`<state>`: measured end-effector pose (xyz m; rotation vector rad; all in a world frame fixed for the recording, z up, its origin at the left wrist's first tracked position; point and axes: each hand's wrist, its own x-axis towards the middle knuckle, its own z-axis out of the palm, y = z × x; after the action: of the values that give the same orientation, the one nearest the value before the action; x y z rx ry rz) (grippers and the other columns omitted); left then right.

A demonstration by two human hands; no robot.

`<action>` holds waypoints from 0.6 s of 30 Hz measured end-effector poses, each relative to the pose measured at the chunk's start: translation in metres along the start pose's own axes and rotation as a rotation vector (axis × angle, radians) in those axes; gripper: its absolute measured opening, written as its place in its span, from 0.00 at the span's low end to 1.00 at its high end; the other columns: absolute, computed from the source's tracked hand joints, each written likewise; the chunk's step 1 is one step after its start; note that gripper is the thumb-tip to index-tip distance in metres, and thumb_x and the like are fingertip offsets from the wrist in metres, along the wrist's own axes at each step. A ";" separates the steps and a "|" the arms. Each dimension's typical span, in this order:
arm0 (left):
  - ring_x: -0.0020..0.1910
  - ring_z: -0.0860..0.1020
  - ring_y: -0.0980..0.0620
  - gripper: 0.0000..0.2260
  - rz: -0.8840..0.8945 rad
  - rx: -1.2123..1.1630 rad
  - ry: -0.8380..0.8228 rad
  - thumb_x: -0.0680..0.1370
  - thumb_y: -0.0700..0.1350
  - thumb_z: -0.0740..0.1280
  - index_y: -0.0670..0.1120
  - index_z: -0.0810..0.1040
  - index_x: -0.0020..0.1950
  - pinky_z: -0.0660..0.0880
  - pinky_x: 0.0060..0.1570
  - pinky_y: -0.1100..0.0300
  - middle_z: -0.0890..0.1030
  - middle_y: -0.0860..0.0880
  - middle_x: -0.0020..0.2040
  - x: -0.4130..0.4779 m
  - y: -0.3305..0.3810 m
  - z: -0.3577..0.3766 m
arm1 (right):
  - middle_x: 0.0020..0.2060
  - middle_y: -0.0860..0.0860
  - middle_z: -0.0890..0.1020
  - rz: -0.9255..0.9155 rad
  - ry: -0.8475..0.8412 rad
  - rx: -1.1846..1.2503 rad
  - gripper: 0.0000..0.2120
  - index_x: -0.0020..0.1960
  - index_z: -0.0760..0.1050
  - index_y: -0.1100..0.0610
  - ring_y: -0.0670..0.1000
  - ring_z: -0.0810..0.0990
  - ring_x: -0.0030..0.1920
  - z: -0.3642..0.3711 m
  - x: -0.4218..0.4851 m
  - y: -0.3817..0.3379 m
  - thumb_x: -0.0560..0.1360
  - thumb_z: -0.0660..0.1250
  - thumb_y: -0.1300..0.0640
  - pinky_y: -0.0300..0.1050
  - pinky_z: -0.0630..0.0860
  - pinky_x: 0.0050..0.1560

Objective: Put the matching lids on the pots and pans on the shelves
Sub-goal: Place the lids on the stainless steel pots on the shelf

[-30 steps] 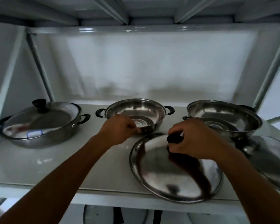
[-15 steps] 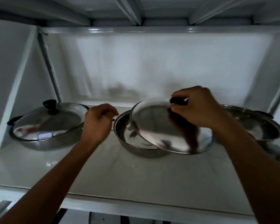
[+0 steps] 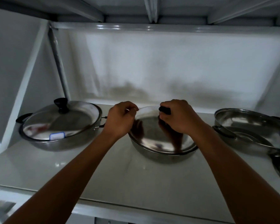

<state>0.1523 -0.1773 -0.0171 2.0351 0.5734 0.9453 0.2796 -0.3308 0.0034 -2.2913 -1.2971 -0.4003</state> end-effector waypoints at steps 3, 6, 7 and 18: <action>0.29 0.75 0.62 0.07 0.036 0.003 -0.007 0.74 0.42 0.64 0.48 0.82 0.43 0.74 0.39 0.59 0.80 0.57 0.34 -0.001 -0.003 0.000 | 0.31 0.52 0.73 -0.005 -0.016 -0.033 0.10 0.36 0.71 0.58 0.58 0.74 0.39 -0.001 0.000 0.002 0.72 0.64 0.54 0.50 0.72 0.39; 0.31 0.76 0.62 0.08 0.043 -0.010 -0.025 0.74 0.42 0.64 0.48 0.83 0.43 0.74 0.39 0.59 0.80 0.56 0.35 -0.001 -0.004 0.001 | 0.32 0.54 0.75 -0.006 0.017 -0.039 0.09 0.37 0.72 0.59 0.58 0.74 0.39 0.000 -0.002 0.002 0.72 0.64 0.54 0.51 0.72 0.40; 0.31 0.77 0.59 0.08 0.037 -0.022 -0.035 0.74 0.42 0.63 0.49 0.82 0.43 0.76 0.39 0.58 0.80 0.55 0.35 -0.001 -0.004 0.002 | 0.33 0.54 0.75 -0.002 0.030 -0.040 0.09 0.38 0.72 0.59 0.58 0.74 0.39 0.002 -0.002 0.002 0.72 0.64 0.54 0.50 0.72 0.40; 0.32 0.76 0.62 0.08 0.083 -0.021 -0.032 0.75 0.42 0.64 0.48 0.82 0.43 0.72 0.36 0.71 0.80 0.56 0.38 0.005 -0.009 -0.004 | 0.36 0.55 0.76 0.033 0.024 -0.097 0.09 0.40 0.73 0.58 0.58 0.74 0.40 0.006 -0.003 0.001 0.72 0.64 0.53 0.48 0.70 0.39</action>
<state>0.1519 -0.1670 -0.0206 2.0650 0.4629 0.9618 0.2787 -0.3300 -0.0031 -2.3768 -1.2520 -0.4870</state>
